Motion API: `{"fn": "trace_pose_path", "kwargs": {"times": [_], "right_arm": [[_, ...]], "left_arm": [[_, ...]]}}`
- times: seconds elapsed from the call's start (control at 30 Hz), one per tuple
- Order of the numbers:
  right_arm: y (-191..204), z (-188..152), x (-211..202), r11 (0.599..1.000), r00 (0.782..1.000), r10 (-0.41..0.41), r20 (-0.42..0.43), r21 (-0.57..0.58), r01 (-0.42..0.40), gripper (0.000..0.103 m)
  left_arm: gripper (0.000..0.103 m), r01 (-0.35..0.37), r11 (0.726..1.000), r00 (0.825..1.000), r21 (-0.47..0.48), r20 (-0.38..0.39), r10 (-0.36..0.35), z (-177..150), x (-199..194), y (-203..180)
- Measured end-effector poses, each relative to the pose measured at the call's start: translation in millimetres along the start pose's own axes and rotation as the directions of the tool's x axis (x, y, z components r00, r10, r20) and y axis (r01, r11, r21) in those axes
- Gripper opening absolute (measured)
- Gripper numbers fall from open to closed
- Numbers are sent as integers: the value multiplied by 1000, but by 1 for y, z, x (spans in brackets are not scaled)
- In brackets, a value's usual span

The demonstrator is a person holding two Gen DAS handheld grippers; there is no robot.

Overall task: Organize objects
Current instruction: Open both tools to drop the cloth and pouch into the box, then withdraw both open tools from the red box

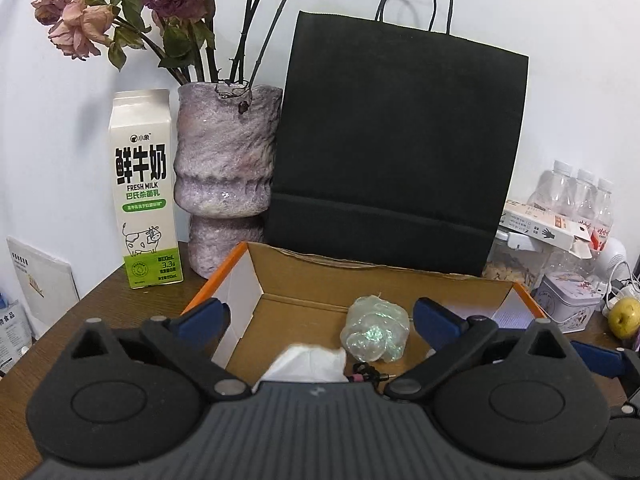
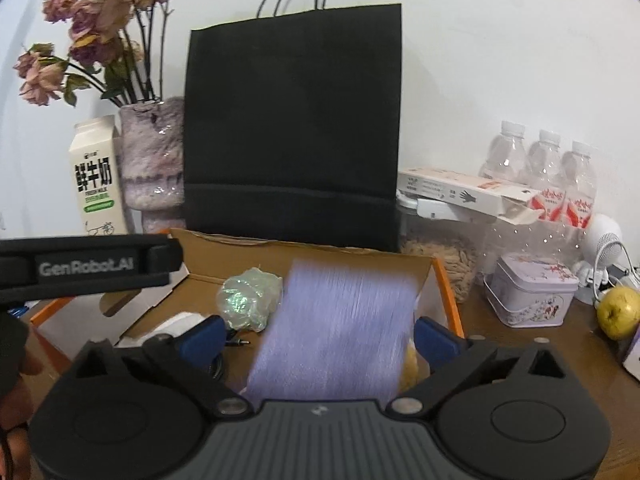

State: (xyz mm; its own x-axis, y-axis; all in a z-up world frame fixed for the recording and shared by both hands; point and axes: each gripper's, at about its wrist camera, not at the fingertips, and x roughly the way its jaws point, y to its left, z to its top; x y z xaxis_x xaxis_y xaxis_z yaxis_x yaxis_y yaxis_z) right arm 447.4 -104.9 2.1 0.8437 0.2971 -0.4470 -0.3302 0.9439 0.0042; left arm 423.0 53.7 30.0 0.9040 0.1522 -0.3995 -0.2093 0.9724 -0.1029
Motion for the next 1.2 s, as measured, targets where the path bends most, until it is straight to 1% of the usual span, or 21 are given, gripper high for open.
{"fn": "trace_pose_path", "kwargs": {"times": [0.27, 0.53, 0.7, 0.8, 1.2], "right_arm": [[-1, -1, 2, 1000, 1000, -7, -14, 3, 8, 102], [-1, 3, -8, 1000, 1000, -7, 0, 3, 7, 103], [-3, 8, -23, 1000, 1000, 2, 21, 7, -2, 103], [-1, 9, -32, 1000, 1000, -10, 22, -4, 10, 103], [0, -2, -71, 998, 998, -25, 66, -51, 29, 103]], "left_arm": [[103, -2, 1000, 1000, -4, -2, 2, 1, -1, 1], [103, 4, 1000, 1000, -19, 4, -4, 3, -7, 2], [103, 18, 1000, 1000, -23, 11, -18, 6, -20, 4], [103, 26, 999, 1000, -29, 18, -25, 6, -29, 6], [103, 63, 998, 997, -19, 51, -62, 1, -71, 9]]}}
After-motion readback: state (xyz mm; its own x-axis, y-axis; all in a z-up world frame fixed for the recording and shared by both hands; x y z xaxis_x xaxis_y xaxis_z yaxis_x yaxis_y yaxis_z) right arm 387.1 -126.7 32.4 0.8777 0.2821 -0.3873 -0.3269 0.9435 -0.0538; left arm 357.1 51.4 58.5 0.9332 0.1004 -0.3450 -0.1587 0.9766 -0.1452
